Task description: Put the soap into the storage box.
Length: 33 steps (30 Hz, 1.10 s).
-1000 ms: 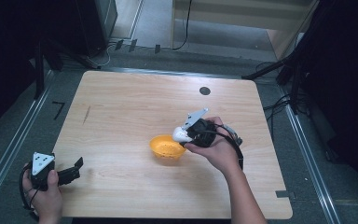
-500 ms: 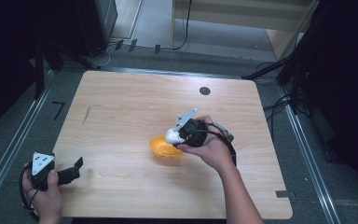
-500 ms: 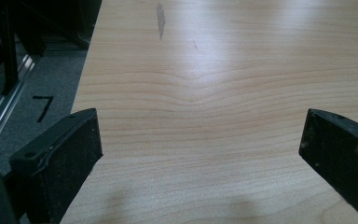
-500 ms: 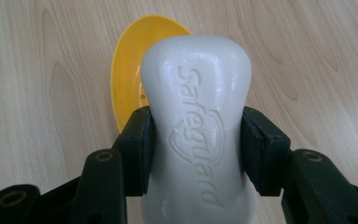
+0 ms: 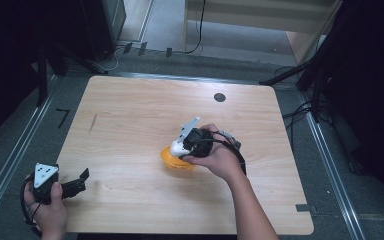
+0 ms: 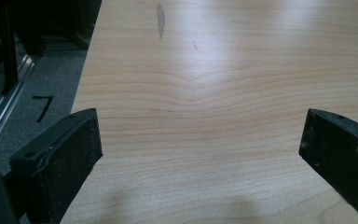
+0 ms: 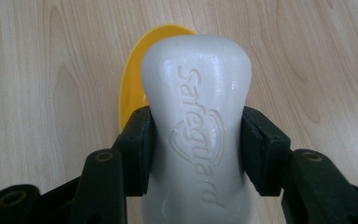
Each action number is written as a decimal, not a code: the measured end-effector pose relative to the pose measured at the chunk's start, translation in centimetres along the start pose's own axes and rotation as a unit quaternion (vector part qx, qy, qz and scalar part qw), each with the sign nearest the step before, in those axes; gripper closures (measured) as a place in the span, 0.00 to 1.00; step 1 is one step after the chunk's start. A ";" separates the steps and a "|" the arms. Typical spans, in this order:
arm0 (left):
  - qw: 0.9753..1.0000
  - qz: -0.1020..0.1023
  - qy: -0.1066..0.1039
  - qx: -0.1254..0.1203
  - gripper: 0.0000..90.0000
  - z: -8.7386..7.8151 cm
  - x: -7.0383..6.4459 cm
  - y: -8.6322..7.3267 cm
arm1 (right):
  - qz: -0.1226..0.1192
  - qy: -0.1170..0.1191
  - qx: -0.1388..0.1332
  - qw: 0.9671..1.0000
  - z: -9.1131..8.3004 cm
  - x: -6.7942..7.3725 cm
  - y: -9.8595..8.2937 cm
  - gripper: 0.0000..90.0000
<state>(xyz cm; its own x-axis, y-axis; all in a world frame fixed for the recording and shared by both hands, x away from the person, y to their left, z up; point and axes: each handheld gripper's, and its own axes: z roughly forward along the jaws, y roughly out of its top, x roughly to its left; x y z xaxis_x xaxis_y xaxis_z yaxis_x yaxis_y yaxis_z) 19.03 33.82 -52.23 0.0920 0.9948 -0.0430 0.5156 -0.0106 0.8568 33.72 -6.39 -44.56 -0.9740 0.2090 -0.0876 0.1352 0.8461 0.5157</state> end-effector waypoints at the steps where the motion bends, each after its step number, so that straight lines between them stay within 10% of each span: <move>1: 1.000 0.000 0.000 0.000 0.00 0.0 0.0 0.0 | 0.000 0.000 0.000 1.000 0.0 0.0 0.0 0.56; 33: 1.000 0.000 0.000 0.000 0.00 0.0 0.0 0.0 | -0.035 0.024 0.047 0.998 2.8 -0.2 0.4 0.56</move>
<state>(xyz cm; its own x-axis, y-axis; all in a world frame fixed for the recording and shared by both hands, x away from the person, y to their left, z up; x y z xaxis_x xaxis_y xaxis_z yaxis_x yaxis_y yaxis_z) 19.02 33.82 -52.23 0.0921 0.9948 -0.0438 0.5156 -0.0100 0.8568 34.44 -4.70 -46.76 -0.9889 0.1259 -0.0787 0.0807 0.9009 0.4266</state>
